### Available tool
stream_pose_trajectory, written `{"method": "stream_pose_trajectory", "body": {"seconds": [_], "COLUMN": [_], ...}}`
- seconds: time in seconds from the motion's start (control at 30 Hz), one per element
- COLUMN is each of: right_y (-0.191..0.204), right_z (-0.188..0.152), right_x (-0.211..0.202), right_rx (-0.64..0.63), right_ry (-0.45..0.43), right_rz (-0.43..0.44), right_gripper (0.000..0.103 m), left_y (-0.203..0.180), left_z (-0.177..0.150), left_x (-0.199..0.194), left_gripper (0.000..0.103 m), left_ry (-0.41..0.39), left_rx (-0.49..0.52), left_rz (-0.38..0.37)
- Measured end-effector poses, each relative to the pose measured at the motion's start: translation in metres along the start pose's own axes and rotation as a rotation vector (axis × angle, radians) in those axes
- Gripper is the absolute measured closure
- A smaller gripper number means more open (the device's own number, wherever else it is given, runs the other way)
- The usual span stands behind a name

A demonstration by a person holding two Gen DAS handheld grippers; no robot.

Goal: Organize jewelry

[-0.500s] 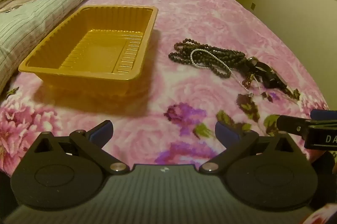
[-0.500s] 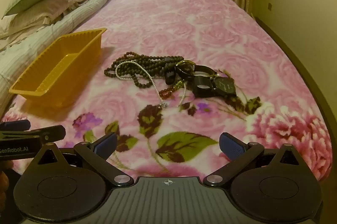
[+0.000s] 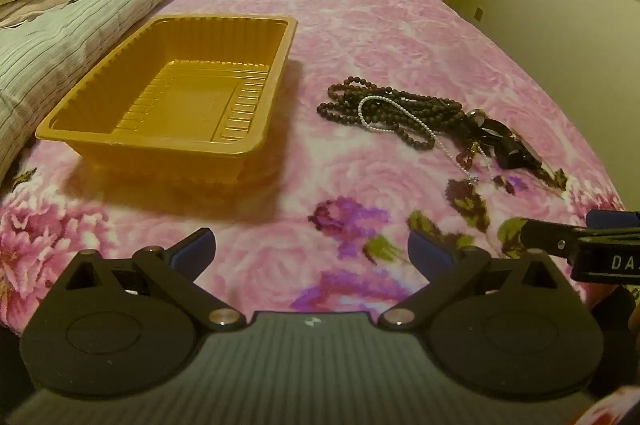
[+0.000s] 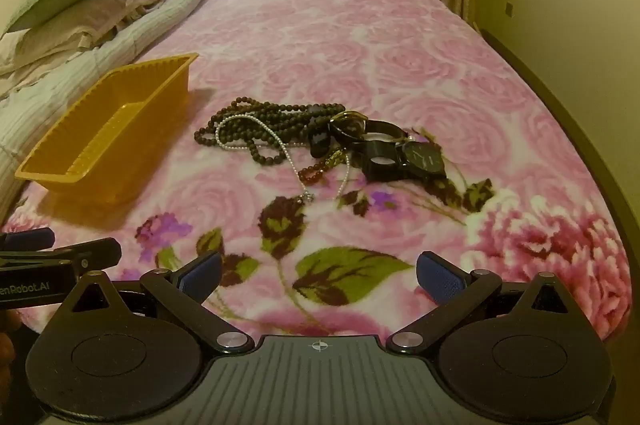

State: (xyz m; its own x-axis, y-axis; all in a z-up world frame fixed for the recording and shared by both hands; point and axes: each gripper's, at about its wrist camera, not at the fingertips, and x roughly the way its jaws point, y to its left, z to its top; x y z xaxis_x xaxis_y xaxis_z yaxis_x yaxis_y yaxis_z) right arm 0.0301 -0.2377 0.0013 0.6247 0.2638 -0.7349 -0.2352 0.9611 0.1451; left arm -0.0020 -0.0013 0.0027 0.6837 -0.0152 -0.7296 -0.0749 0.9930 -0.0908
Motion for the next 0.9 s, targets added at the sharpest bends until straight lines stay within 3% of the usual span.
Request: {"method": "stream_pose_trajectory", "body": {"seconds": [0.9], "right_y": [-0.0025], "right_z": [0.0002], "right_x": [0.0023], "right_rx": [0.006], "right_ry": [0.005], "right_rz": [-0.003], "right_gripper": [0.0], "left_y": [-0.0031], "left_z": [0.0002], "left_x": [-0.001], "left_gripper": [0.001], "left_ry": [-0.004], "left_rx": [0.003], "left_rz": [0.0]}}
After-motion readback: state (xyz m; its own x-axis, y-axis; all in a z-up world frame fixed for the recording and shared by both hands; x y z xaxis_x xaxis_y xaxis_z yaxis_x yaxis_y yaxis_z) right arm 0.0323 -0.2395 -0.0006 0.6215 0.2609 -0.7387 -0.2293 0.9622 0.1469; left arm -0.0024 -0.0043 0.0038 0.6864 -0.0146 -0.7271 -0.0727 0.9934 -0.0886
